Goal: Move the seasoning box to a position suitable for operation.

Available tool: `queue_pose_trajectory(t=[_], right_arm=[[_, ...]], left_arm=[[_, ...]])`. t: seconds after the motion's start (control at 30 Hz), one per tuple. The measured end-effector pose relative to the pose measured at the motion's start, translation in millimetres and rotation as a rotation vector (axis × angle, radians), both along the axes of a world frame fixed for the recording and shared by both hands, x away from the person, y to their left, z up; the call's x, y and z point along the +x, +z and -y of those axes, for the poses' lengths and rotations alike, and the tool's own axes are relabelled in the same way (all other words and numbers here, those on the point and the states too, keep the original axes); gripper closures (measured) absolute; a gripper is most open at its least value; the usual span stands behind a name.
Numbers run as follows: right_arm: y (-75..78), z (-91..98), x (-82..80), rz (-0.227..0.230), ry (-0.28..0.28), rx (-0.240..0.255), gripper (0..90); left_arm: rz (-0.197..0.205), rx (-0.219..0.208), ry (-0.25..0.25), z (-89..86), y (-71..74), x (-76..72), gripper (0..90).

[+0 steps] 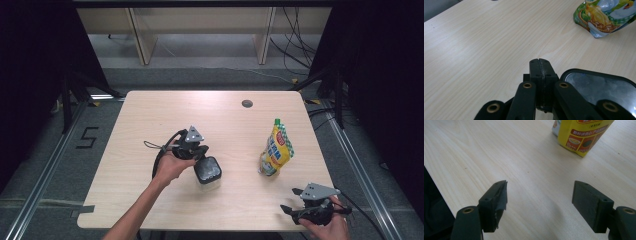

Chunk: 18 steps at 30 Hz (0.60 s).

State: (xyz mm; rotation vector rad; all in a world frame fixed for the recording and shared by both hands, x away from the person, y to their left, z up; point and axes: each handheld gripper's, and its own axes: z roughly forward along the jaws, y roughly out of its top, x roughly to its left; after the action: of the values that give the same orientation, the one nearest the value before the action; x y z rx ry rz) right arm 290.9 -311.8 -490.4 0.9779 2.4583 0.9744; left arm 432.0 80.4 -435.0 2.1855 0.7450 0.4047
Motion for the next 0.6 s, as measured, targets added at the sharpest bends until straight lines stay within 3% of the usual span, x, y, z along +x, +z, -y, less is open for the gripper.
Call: queue_pose_trajectory(t=[0.27, 0.3, 0.4, 0.5, 0.6], right_arm=[[-0.2, 1.5, 1.7, 0.024, 0.022, -0.004, 29.3], [-0.2, 1.6, 1.7, 0.024, 0.022, -0.004, 29.3], [-0.4, 1.6, 1.8, 0.022, 0.022, -0.004, 29.2], [-0.7, 1.4, 2.1, 0.022, 0.022, -0.007, 29.3], [-0.6, 1.7, 1.9, 0.022, 0.02, -0.005, 29.2]], left_arm=[[-0.034, 0.073, 0.049, -8.5, 6.4, -1.3, 89.2], [-0.056, 0.06, 0.05, -10.7, 6.2, -2.4, 89.1], [-0.062, 0.069, 0.055, -14.9, 5.9, -5.5, 89.1], [-0.103, 0.05, 0.078, -25.4, 5.9, -7.7, 89.1], [-0.113, 0.051, 0.091, -32.1, 6.5, -10.5, 89.0]])
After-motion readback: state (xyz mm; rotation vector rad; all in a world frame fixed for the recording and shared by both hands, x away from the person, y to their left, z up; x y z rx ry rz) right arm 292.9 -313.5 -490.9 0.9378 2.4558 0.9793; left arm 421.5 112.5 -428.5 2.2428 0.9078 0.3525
